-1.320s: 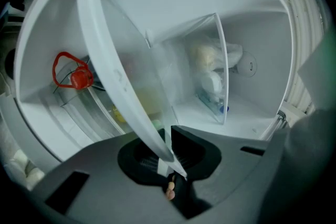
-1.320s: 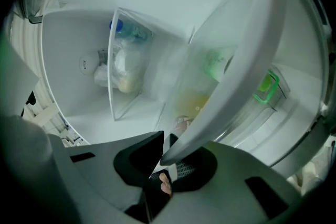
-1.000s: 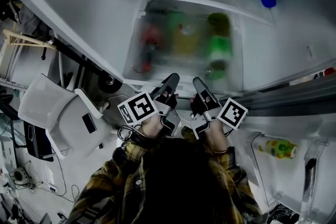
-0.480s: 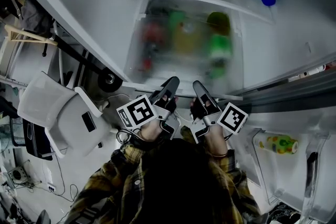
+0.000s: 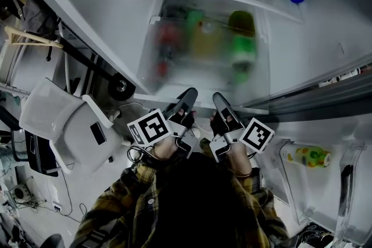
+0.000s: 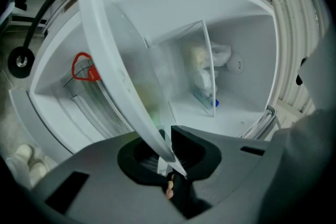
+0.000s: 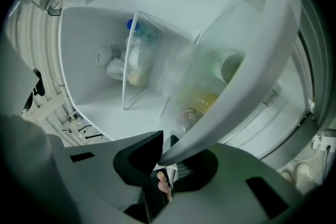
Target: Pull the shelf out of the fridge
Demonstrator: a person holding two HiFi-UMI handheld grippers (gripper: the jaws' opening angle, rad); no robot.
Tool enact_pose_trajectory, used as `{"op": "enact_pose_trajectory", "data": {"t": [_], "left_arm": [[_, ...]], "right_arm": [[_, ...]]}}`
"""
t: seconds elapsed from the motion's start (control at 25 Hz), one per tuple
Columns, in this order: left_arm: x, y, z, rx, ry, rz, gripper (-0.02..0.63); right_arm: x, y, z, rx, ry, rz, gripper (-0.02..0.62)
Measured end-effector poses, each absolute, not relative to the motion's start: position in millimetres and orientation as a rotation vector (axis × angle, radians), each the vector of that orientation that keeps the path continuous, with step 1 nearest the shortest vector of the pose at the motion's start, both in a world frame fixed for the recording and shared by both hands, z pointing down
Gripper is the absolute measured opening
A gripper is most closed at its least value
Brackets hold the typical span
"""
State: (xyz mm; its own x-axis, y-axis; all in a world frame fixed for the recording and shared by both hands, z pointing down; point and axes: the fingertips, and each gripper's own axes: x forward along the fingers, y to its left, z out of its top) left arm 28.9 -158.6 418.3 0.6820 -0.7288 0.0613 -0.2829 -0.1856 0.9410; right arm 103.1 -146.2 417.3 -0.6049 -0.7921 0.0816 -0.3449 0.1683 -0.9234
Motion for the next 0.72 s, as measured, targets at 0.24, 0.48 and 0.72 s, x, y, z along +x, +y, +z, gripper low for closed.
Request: {"op": "enact_pose_trajectory", "data": {"t": [0.24, 0.48, 0.72], "left_arm": [[30.6, -153.5, 418.4, 1.757, -0.807, -0.497, 0.046], [30.4, -152.9, 417.7, 1.761, -0.812, -0.497, 0.046], [30.0, -152.2, 417.9, 1.758, -0.813, -0.496, 0.046]], "right_arm": [[105.0, -141.5, 416.3, -1.076, 2.041, -1.413, 0.058], [104.9, -140.7, 416.1, -1.076, 2.051, -1.406, 0.060], [104.3, -140.3, 415.9, -1.069, 2.045, -1.409, 0.060]]}}
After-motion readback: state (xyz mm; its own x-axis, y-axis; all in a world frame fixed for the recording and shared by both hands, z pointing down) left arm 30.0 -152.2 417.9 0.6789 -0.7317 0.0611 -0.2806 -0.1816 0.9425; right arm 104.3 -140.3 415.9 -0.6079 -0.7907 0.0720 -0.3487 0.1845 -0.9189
